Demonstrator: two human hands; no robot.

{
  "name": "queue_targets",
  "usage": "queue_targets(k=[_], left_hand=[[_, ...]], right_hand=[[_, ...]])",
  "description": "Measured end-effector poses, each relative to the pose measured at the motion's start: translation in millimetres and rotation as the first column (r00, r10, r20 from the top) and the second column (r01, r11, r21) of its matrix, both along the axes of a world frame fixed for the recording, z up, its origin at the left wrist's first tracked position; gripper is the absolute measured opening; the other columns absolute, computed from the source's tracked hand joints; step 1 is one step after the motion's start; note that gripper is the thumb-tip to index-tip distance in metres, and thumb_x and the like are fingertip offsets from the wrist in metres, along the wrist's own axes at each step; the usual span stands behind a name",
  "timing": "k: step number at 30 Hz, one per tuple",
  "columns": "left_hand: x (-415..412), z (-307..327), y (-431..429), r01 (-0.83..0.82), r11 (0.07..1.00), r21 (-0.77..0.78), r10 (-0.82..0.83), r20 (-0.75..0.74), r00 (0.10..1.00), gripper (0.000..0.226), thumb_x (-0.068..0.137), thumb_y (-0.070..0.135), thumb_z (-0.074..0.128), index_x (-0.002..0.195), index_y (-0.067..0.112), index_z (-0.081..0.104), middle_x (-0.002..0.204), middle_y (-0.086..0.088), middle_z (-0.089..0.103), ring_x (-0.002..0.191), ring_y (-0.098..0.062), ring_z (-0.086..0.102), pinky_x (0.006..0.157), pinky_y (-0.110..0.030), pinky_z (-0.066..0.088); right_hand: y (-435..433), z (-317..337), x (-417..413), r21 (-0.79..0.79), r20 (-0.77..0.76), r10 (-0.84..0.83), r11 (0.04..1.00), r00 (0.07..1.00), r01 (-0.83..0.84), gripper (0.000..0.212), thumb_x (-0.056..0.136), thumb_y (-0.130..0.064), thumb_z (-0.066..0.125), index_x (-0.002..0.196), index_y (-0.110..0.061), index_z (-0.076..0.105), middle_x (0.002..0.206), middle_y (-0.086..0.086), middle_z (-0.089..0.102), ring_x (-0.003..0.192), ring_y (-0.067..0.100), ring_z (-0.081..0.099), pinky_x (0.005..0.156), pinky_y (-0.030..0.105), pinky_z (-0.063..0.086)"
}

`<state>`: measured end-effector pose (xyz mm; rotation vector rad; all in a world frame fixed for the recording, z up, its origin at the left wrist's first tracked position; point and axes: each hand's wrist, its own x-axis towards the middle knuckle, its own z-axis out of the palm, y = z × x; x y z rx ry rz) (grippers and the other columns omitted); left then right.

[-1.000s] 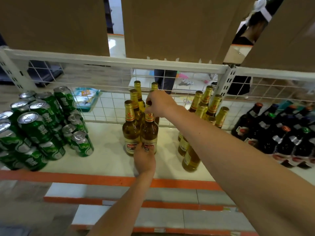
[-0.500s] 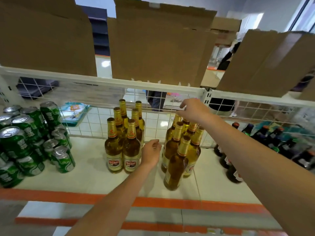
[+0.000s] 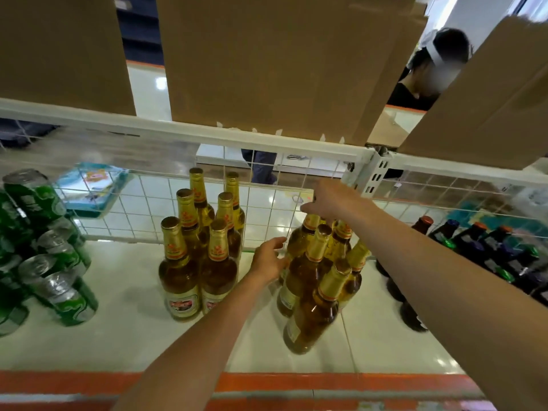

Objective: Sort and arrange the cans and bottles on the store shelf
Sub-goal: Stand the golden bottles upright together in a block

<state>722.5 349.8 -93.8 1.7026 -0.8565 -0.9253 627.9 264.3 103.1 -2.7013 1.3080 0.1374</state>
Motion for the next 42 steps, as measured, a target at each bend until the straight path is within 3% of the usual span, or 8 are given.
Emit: queue_targets(k=[6, 10, 14, 18, 23, 28, 33, 42], left_hand=[[8.8, -12.2, -3.8, 0.038, 0.999, -0.013, -0.039, -0.033, 0.999, 0.063, 0.082, 0.005, 0.077, 0.139, 0.012, 0.052, 0.127, -0.010, 0.060, 0.113, -0.029, 0.059, 0.093, -0.046, 0.055], [-4.8, -17.5, -3.0, -0.106, 0.993, -0.054, 0.101, -0.084, 0.991, 0.053, 0.081, 0.007, 0.077, 0.130, 0.013, 0.059, 0.121, -0.008, 0.066, 0.096, -0.024, 0.069, 0.086, -0.038, 0.059], [-11.9, -16.2, 3.1, -0.307, 0.950, -0.051, 0.308, 0.015, 0.951, 0.047, 0.082, 0.017, 0.078, 0.126, 0.012, 0.063, 0.111, 0.004, 0.066, 0.094, -0.012, 0.063, 0.080, -0.028, 0.052], [-16.6, -14.5, 6.3, -0.517, 0.853, -0.070, 0.521, 0.079, 0.850, 0.025, 0.083, 0.021, 0.077, 0.105, 0.011, 0.071, 0.096, 0.001, 0.070, 0.089, -0.016, 0.063, 0.073, -0.026, 0.047], [-18.8, -21.8, 0.2, -0.633, 0.772, -0.058, 0.634, 0.008, 0.773, 0.019, 0.088, 0.020, 0.070, 0.104, 0.012, 0.066, 0.094, -0.001, 0.069, 0.092, -0.021, 0.065, 0.072, -0.025, 0.043], [-26.9, -36.0, -4.7, -0.620, 0.776, -0.114, 0.630, 0.094, 0.771, 0.032, 0.093, 0.022, 0.062, 0.125, 0.017, 0.061, 0.115, -0.002, 0.066, 0.108, -0.020, 0.061, 0.090, -0.039, 0.053], [-27.4, -46.9, -5.5, -0.621, 0.770, -0.147, 0.633, 0.054, 0.772, 0.037, 0.094, 0.021, 0.061, 0.131, 0.018, 0.057, 0.124, -0.002, 0.061, 0.114, -0.021, 0.060, 0.094, -0.046, 0.053], [-32.1, -42.4, -2.0, -0.633, 0.755, -0.171, 0.652, 0.089, 0.753, 0.045, 0.096, 0.003, 0.053, 0.140, 0.004, 0.050, 0.142, -0.014, 0.051, 0.131, -0.027, 0.049, 0.110, -0.034, 0.039]], right_hand=[[-9.8, 3.3, 15.4, 0.124, -0.008, 0.045, 0.991, 0.999, -0.043, 0.039, 0.090, -0.025, 0.072, 0.066, -0.022, 0.041, 0.069, -0.001, 0.053, 0.036, -0.001, 0.057, 0.036, 0.014, 0.040], [-13.5, 5.2, 25.8, 0.159, 0.037, 0.068, 0.985, 0.997, -0.073, 0.022, 0.085, -0.022, 0.077, 0.083, -0.012, 0.057, 0.072, 0.005, 0.070, 0.054, 0.009, 0.070, 0.060, 0.028, 0.060], [-19.4, 5.5, 41.0, 0.116, 0.018, 0.127, 0.985, 0.992, -0.128, 0.020, 0.082, -0.026, 0.077, 0.076, -0.007, 0.071, 0.062, 0.000, 0.072, 0.063, 0.014, 0.072, 0.075, 0.035, 0.061], [-21.0, 4.2, 58.2, 0.104, 0.049, 0.184, 0.977, 0.982, -0.188, 0.016, 0.083, -0.024, 0.077, 0.085, -0.008, 0.073, 0.065, -0.001, 0.072, 0.060, 0.010, 0.070, 0.070, 0.029, 0.060], [-18.5, -2.3, 75.3, 0.091, 0.043, 0.250, 0.963, 0.967, -0.253, 0.017, 0.084, -0.021, 0.076, 0.092, -0.007, 0.075, 0.063, -0.002, 0.072, 0.055, 0.006, 0.069, 0.061, 0.024, 0.058], [-18.5, -4.2, 87.2, 0.058, 0.034, 0.303, 0.951, 0.952, -0.305, 0.026, 0.083, -0.015, 0.077, 0.107, -0.008, 0.073, 0.069, -0.001, 0.070, 0.062, 0.009, 0.070, 0.064, 0.025, 0.058], [-18.5, 1.4, 91.9, 0.050, 0.028, 0.341, 0.938, 0.940, -0.342, 0.033, 0.083, -0.011, 0.076, 0.116, -0.013, 0.070, 0.073, -0.003, 0.066, 0.069, 0.011, 0.068, 0.061, 0.023, 0.052], [-16.6, -8.2, 101.1, 0.040, 0.052, 0.370, 0.927, 0.928, -0.372, 0.036, 0.082, -0.005, 0.075, 0.117, -0.014, 0.070, 0.080, -0.004, 0.059, 0.081, 0.018, 0.068, 0.071, 0.029, 0.058]])
